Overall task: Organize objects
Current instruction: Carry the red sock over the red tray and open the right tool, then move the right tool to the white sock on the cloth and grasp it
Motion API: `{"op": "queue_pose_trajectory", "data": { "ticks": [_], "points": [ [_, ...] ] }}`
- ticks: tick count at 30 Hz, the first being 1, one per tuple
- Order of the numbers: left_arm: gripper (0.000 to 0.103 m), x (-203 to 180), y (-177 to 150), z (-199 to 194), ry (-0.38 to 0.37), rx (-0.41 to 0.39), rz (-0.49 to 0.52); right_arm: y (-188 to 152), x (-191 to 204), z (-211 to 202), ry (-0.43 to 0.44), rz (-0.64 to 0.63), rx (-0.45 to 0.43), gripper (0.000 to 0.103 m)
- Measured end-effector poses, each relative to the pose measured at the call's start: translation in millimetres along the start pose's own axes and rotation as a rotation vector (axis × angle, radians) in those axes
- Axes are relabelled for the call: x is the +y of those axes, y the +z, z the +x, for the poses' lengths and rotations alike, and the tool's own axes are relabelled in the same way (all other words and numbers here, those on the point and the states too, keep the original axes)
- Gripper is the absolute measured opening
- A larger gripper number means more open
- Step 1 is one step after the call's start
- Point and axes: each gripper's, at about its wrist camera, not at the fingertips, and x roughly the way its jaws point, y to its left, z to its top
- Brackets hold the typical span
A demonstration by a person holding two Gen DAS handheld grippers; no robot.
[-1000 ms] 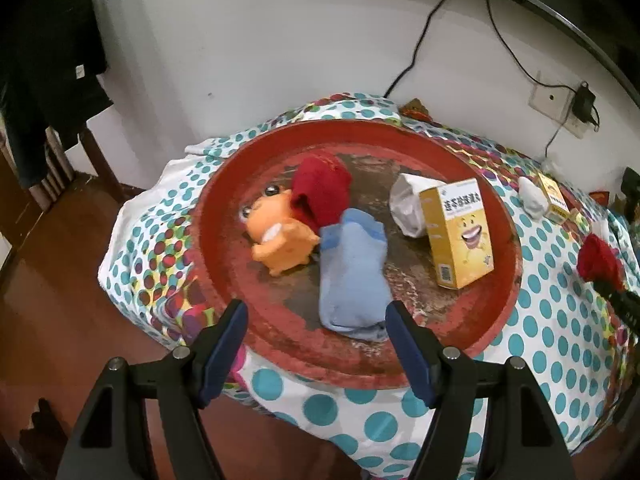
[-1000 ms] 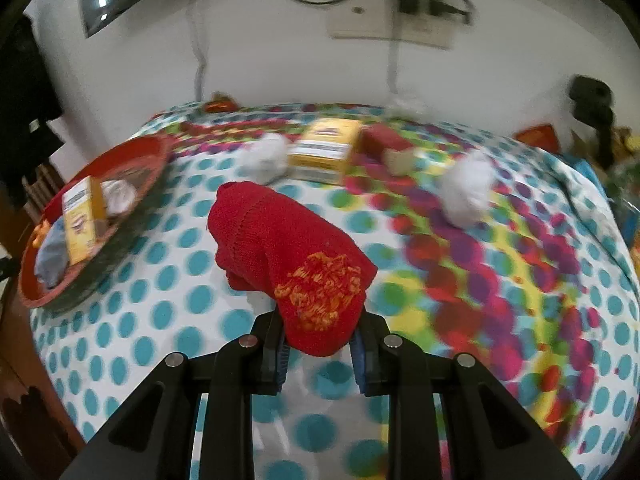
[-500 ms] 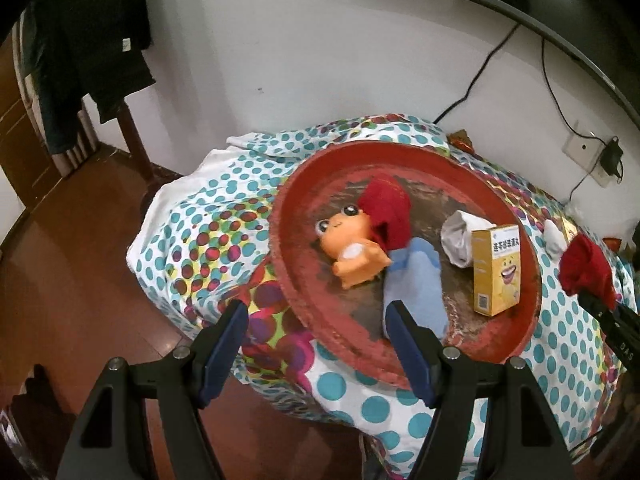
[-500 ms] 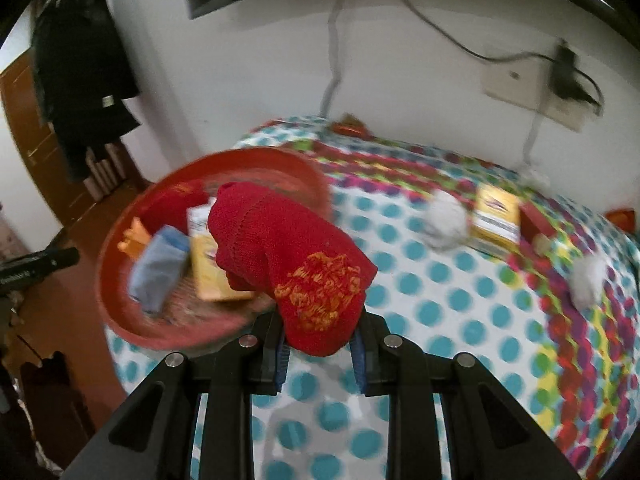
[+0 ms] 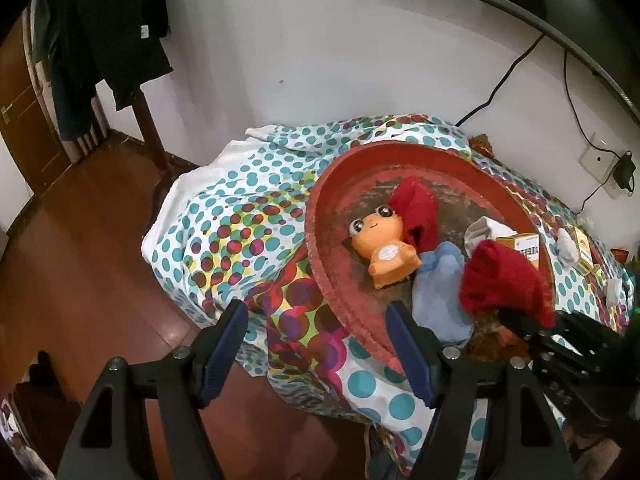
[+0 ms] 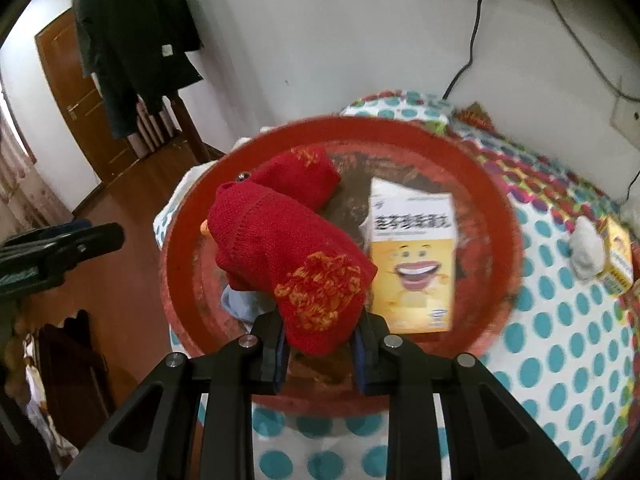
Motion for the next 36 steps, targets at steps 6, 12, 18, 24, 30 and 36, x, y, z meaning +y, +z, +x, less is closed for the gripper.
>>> {"op": "queue_pose_trajectory", "data": {
  "ticks": [6, 12, 18, 24, 30, 36],
  "points": [
    [0.073, 0, 0, 2, -0.015, 0.012, -0.005, 14, 3, 24, -0.03, 0.025, 0.004, 0.024],
    [0.073, -3, -3, 8, -0.013, 0.034, 0.0, 35, -7, 45, -0.071, 0.054, 0.008, 0.024],
    [0.073, -6, -3, 11, -0.011, 0.038, 0.015, 46, -10, 55, -0.097, 0.034, 0.015, 0.028],
    [0.073, -9, -5, 17, -0.003, 0.057, 0.021, 36, -8, 43, -0.062, 0.026, 0.009, 0.057],
    [0.073, -19, -8, 20, -0.005, 0.062, 0.044, 17, -16, 2, 0.003, 0.032, -0.04, 0.063],
    [0.073, -39, -14, 22, -0.015, 0.074, 0.094, 2, -49, -47, -0.017, 0.072, -0.121, 0.067]
  ]
}}
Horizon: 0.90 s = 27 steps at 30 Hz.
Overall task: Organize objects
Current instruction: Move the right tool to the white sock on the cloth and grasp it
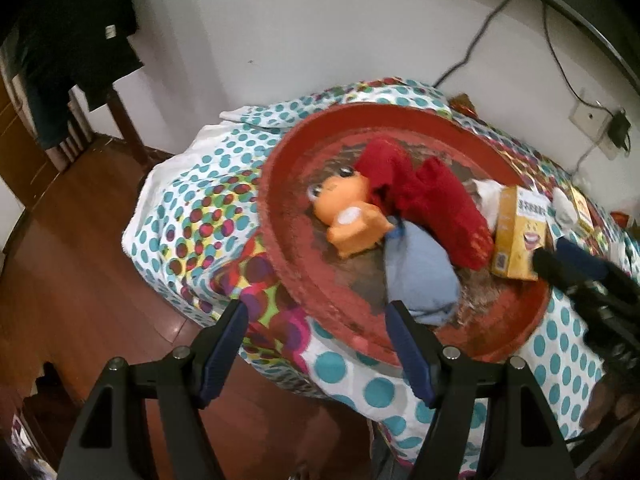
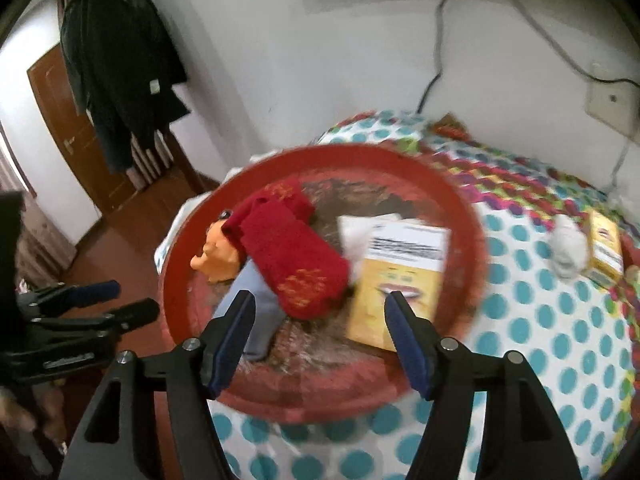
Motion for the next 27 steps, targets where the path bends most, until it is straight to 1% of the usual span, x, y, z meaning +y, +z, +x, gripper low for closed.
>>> {"op": "queue_pose_trajectory", "data": {
  "ticks": [1, 3, 6, 8, 10, 14, 18, 23, 27],
  "points": [
    [0.073, -4, -1, -1, -0.001, -0.004, 0.007, -1, -10, -6, -0.025, 0.005, -0.01, 0.07],
    [0.073, -11, -2, -2, -0.01, -0.008, 0.029, -5, -39, -16, -0.094, 0.035, -0.022, 0.072],
    [0.073, -25, -5, -3, -0.02, -0.01, 0.066, -12, -93, -32, -0.206, 0.115, -0.046, 0.072],
    [0.073, -33, -7, -3, -0.033, -0.011, 0.093, -19, -130, -43, -0.315, 0.155, -0.059, 0.072],
    [0.073, -43, -9, -3, -0.039, -0.015, 0.118, -25, -168, -55, -0.398, 0.197, -0.063, 0.072],
    [0.073, -66, -15, -2, -0.048, -0.016, 0.176, -39, -232, -73, -0.519, 0.276, -0.056, 0.072],
    [0.073, -94, -18, -1, -0.064, -0.003, 0.241, -50, -274, -75, -0.559, 0.343, -0.037, 0.072],
    [0.073, -136, -16, -3, -0.063, -0.007, 0.326, -51, -302, -61, -0.562, 0.375, -0.02, 0.072],
    [0.073, -175, -13, -1, -0.1, -0.003, 0.377, -44, -315, -48, -0.554, 0.381, -0.01, 0.073]
  ]
}}
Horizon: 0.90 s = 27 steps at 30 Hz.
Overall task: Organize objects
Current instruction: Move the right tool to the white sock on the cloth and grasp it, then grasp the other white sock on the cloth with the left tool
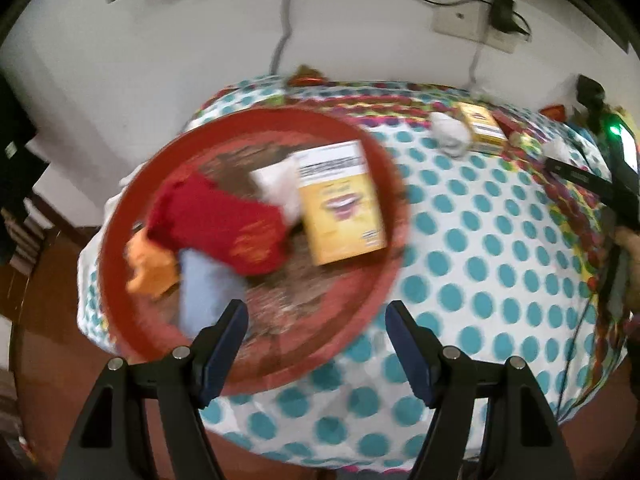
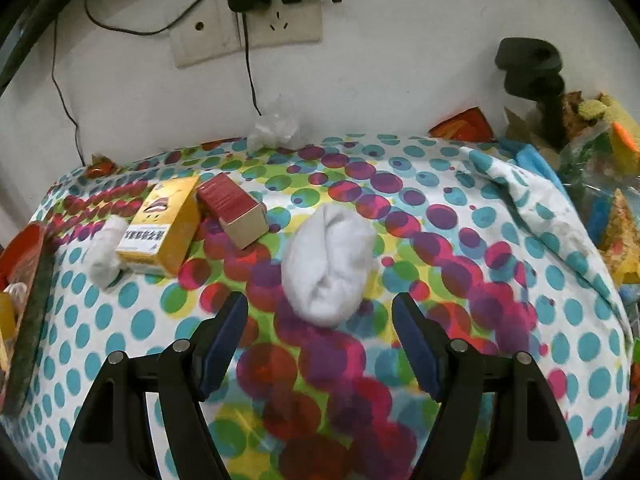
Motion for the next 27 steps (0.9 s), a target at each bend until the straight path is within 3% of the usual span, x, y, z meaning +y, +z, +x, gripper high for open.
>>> {"op": "queue_pose_trajectory", "data": {
  "ticks": [5, 8, 10, 13, 23, 27],
  "points": [
    [0.073, -42, 22, 13, -0.063, -0.022, 0.042, 10, -1, 18, -0.009, -0.003, 0.014, 0.073],
    [0.073, -62, 38, 27, -0.12, -0.02, 0.034, 13, -1, 23, 0.003, -0.012, 0.021, 0.068],
    [0.073, -74, 49, 38, -0.143, -0.016, 0.028, 13, -1, 26, 0.014, -0.024, 0.033, 0.049],
    [0.073, -87, 63, 55, -0.151, -0.015, 0.017, 11, 0, 24, 0.029, -0.042, 0.03, 0.043],
    [0.073, -108, 120, 105, -0.238, -0.039, -0.023, -12, -18, 1, 0.051, -0.048, 0.034, 0.042],
    [0.073, -114, 137, 126, -0.256, -0.007, -0.021, -12, -13, 3, 0.015, -0.085, 0.042, 0.044]
  ]
}}
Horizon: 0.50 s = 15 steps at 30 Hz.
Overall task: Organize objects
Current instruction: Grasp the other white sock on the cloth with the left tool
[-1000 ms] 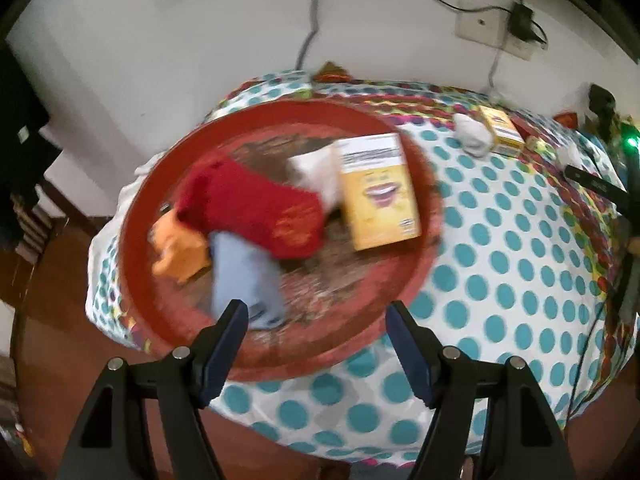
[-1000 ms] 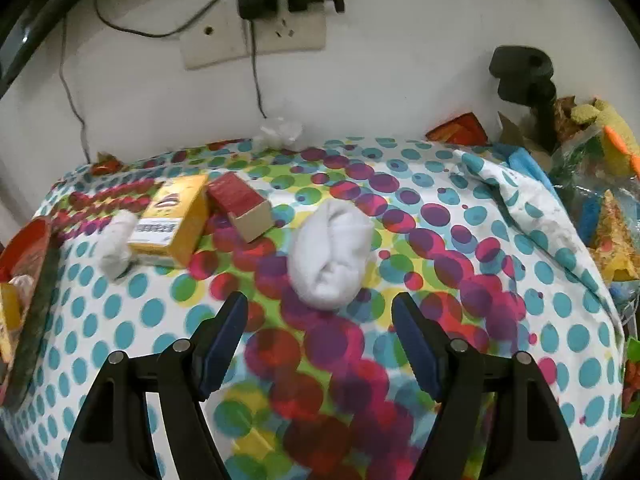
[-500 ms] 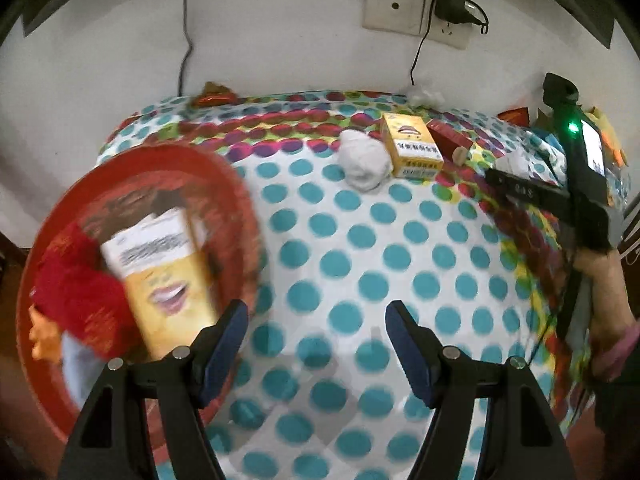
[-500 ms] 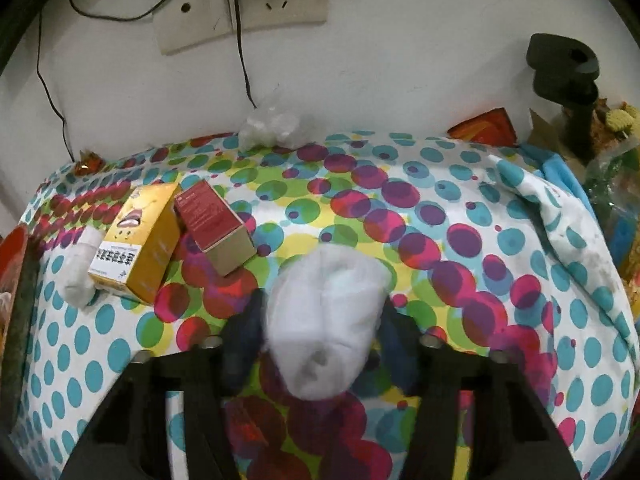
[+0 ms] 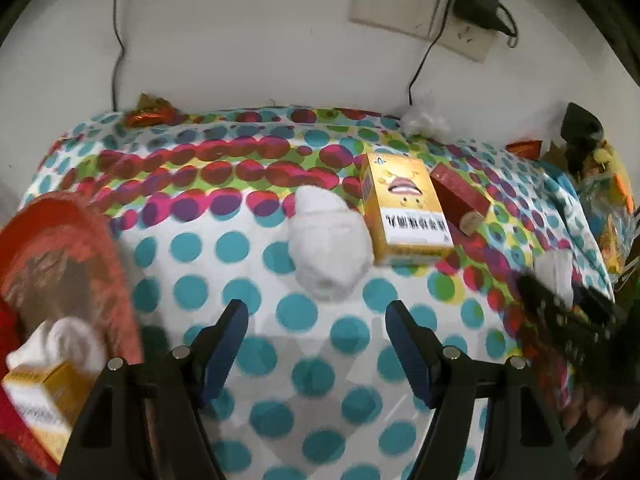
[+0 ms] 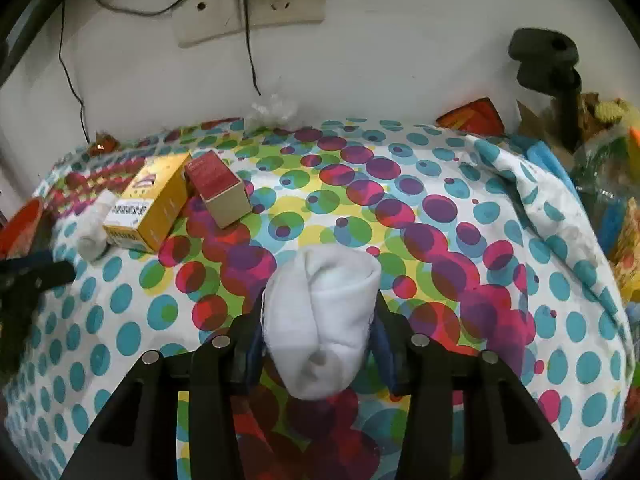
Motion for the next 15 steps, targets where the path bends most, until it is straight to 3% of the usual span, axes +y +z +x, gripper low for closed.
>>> {"op": "queue_pose_trajectory", "data": {
  "ticks": [10, 15],
  "points": [
    [0.073, 2, 27, 31, -0.018, -0.022, -0.006, 0, 3, 0, 0.008, -0.005, 0.001, 0.047],
    [0.073, -7, 33, 41, 0.019, -0.039, 0.022, 0, 3, 0, 0.009, -0.003, 0.001, 0.047]
  ]
}}
